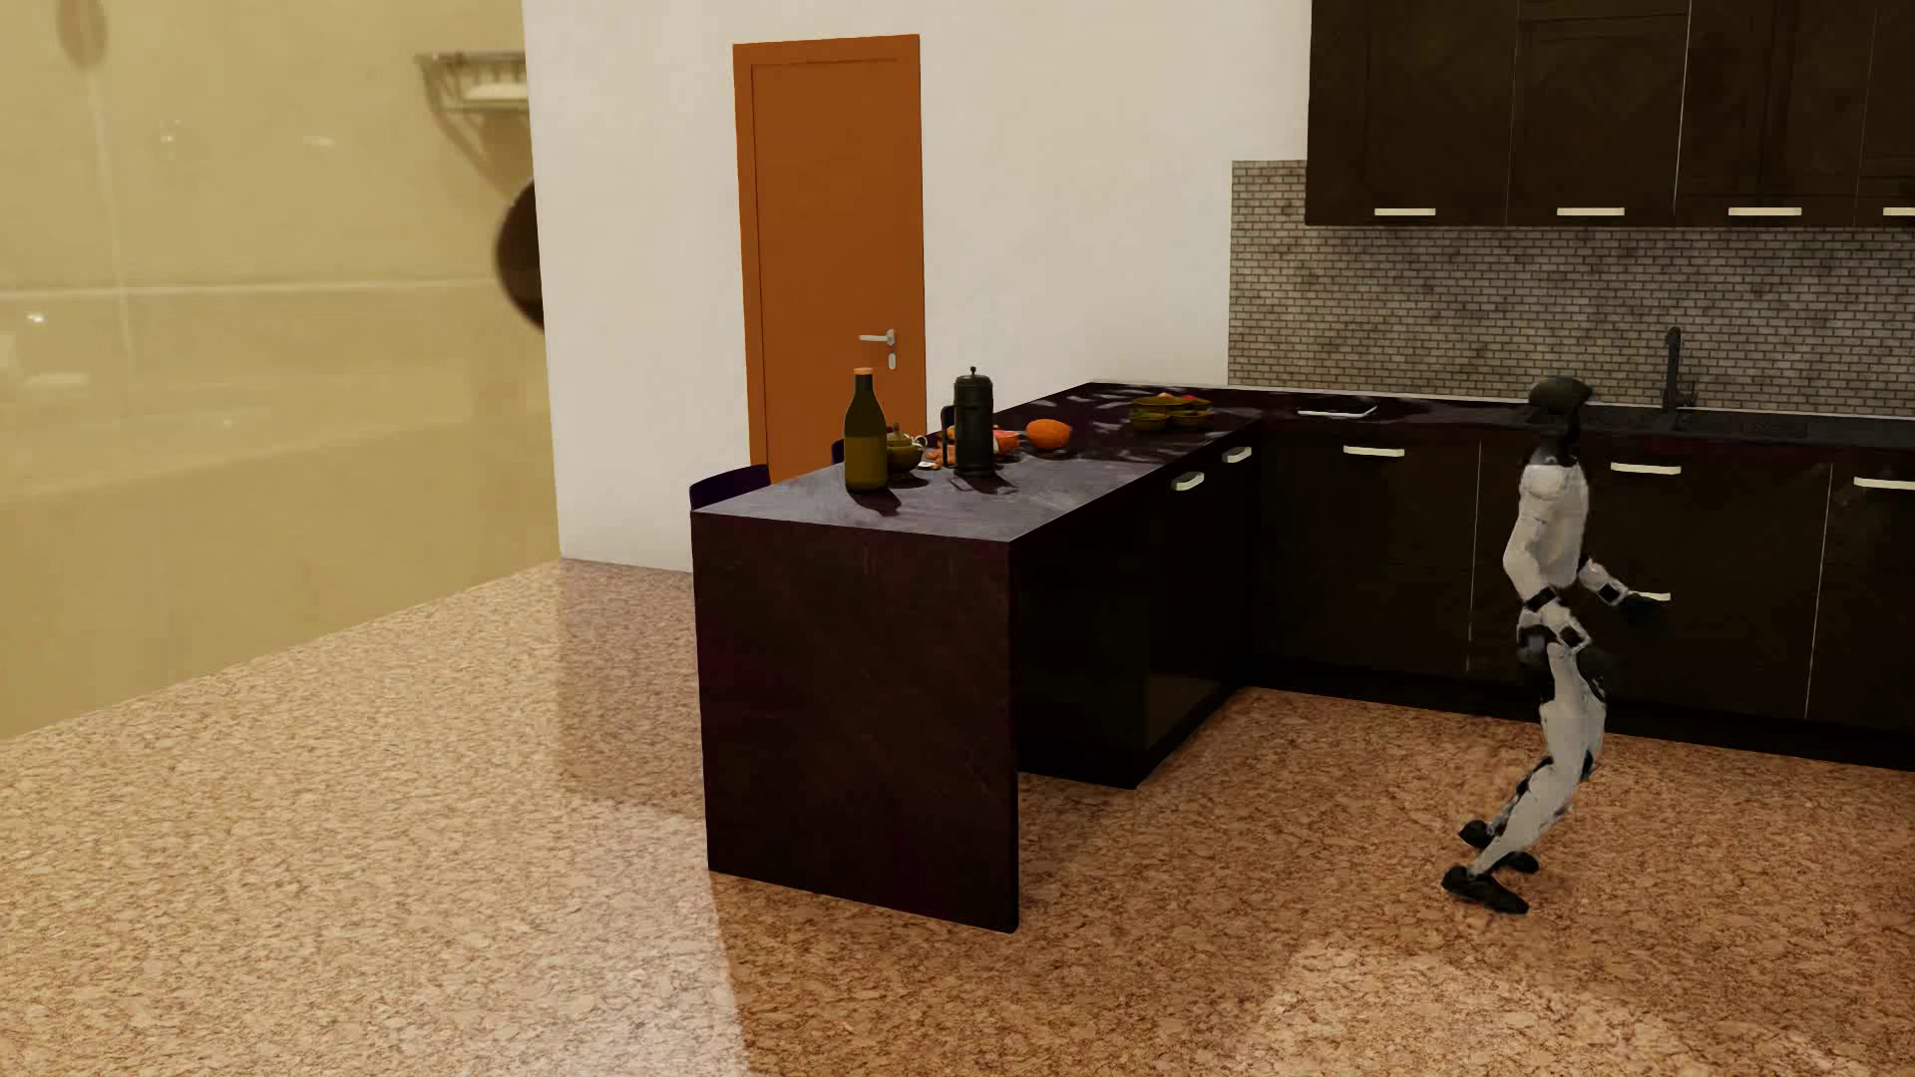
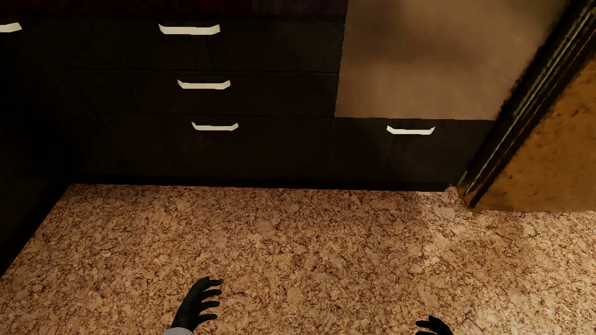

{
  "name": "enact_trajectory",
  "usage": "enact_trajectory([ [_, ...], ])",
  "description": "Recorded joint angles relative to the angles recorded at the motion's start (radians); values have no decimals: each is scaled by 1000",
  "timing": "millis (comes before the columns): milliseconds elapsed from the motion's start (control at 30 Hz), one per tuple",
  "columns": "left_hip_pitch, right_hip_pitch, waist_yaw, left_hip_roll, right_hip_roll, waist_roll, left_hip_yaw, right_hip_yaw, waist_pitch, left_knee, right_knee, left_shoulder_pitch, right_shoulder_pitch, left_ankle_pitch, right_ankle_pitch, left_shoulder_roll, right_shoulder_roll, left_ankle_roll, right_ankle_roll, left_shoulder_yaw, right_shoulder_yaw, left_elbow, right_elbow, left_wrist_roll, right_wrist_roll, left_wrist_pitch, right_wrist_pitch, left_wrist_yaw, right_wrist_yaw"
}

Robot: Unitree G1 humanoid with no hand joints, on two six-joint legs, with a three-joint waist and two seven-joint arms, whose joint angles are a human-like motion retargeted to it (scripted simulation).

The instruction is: Rotate 180

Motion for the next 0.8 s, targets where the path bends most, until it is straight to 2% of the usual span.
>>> enact_trajectory([
  [33, -44, -40, 38, 31, -7, 13, 21, -65, 2, -11, 79, -27, -2, -57, -3, -32, -9, 80, 58, -7, 13, 26, 16, -21, 3, 7, 2, -3, 7],
  [67, -84, -102, 51, 51, -13, 35, 48, -111, 26, -44, 228, -2, -13, -127, 43, -7, -2, 177, 105, -58, 22, 29, -13, -44, 4, 11, 40, -9, 22],
  [100, -96, -219, 47, 38, -30, 36, 34, -114, 44, -85, 415, 55, -58, -167, 207, 8, 28, 154, 145, -73, 49, 58, -19, -53, 2, 13, 97, -5, 34],
  [133, -89, -302, 48, 26, -31, 21, -12, -77, 55, -110, 509, 93, -86, -155, 304, 17, 62, -37, 193, -81, 56, 89, 20, -65, 3, 32, 122, 10, 44],
  [167, -89, -330, 58, 5, -31, 6, -44, 9, 58, -136, 439, 103, -70, -142, 131, -13, 53, -160, 235, -67, 52, 104, 49, -85, 9, 67, 113, 41, 54],
  [200, -128, -294, 92, -17, -53, 4, -70, 62, 65, -86, 263, 113, -57, -142, -67, -44, 31, -163, 231, -72, 30, 64, 67, -111, 15, 104, 95, 69, 55],
  [233, -169, -264, 138, -20, -58, 29, -84, 42, 85, -7, 218, 96, -58, -123, -129, -56, 1, -130, 186, -75, 30, 58, 90, -132, 23, 123, 73, 82, 44],
  [267, -212, -250, 166, -10, -54, 56, -54, 17, 95, 70, 202, 97, -76, -90, -127, -51, -2, -27, 69, -66, 42, 62, 105, -142, 30, 127, 57, 69, 15],
  [300, -248, -239, 172, -1, -52, 90, -13, -19, 99, 128, 192, 100, -111, -110, -124, -22, 14, -17, -78, -71, 51, 60, 110, -135, 25, 127, 57, 40, -22],
  [333, -260, -240, 170, 9, -60, 125, 28, -53, 110, 140, 226, 108, -138, -155, -96, -26, 34, -25, -93, -36, 66, 59, 76, -117, 14, 121, 67, 14, -59],
  [367, -267, -270, 166, 27, -74, 161, 67, -86, 112, 77, 315, 119, -143, -215, -34, -17, 51, 64, 3, -45, 97, 73, 6, -89, -2, 111, 73, -4, -89],
  [400, -246, -354, 157, 22, -74, 155, 47, -52, 103, 0, 457, 138, -166, -113, 83, 0, 74, -85, 103, -68, 110, 131, 21, -53, -18, 94, 59, -3, -105],
  [433, -245, -403, 134, -7, -62, 119, 28, 11, 93, -26, 506, 149, -182, -90, 140, 10, 96, -110, 190, -76, 117, 150, 52, -31, -29, 93, 43, 7, -113],
  [467, -239, -379, 138, -27, -54, 89, 8, 60, 78, -56, 381, 159, -150, -74, 37, -29, 89, -116, 236, -79, 99, 117, 33, -28, -35, 99, 32, 25, -110],
  [500, -232, -314, 170, -48, -65, 54, -14, 80, 66, -79, 237, 158, -101, -62, -80, -40, 60, -123, 214, -47, 67, 96, 36, -23, -38, 99, 10, 33, -96],
  [533, -210, -270, 207, -49, -60, 41, -36, 60, 71, -101, 189, 139, -88, -53, -88, -29, 22, -130, 138, -56, 55, 94, 57, -26, -34, 93, 15, 32, -80],
  [567, -209, -232, 219, -40, -61, 32, -31, 19, 80, -89, 150, 99, -92, -56, -77, -19, 5, -30, -11, -34, 63, 98, 51, -38, -20, 91, 46, 23, -72],
  [600, -233, -220, 217, -13, -61, 38, -5, -15, 72, 1, 144, 100, -119, -108, -82, -27, 2, 75, -57, -44, 74, 90, 65, -45, -9, 84, 72, 15, -67],
  [633, -234, -214, 207, 7, -75, 30, 19, -29, 69, 43, 154, 116, -142, -178, -88, -12, 26, 94, 2, -53, 71, 90, 53, -44, -6, 75, 86, 0, -63],
  [667, -212, -200, 202, 29, -75, 43, 16, -45, 68, 16, 163, 123, -155, -228, -107, -19, 36, 71, 37, -35, 87, 88, 57, -34, -9, 76, 70, -19, -59],
  [700, -203, -233, 193, 38, -78, 59, -9, -54, 75, 0, 258, 120, -154, -148, -60, -7, 31, -124, 2, -72, 106, 99, 30, -32, -12, 84, 57, -35, -53],
  [733, -196, -300, 167, 19, -85, 49, -26, -34, 90, -8, 394, 117, -169, -120, 50, 19, 63, -137, -32, -85, 100, 129, 9, -41, -15, 89, 57, -47, -44],
  [767, -203, -366, 137, -1, -57, 22, -51, 23, 76, -34, 445, 135, -170, -99, 150, 29, 95, -137, -54, -58, 95, 145, 11, -51, -17, 94, 52, -48, -30],
  [800, -192, -371, 133, -23, -35, -7, -71, 73, 66, -76, 321, 147, -143, -75, 77, 5, 79, -138, -66, -27, 99, 156, 9, -58, -26, 102, 42, -32, -8],
])
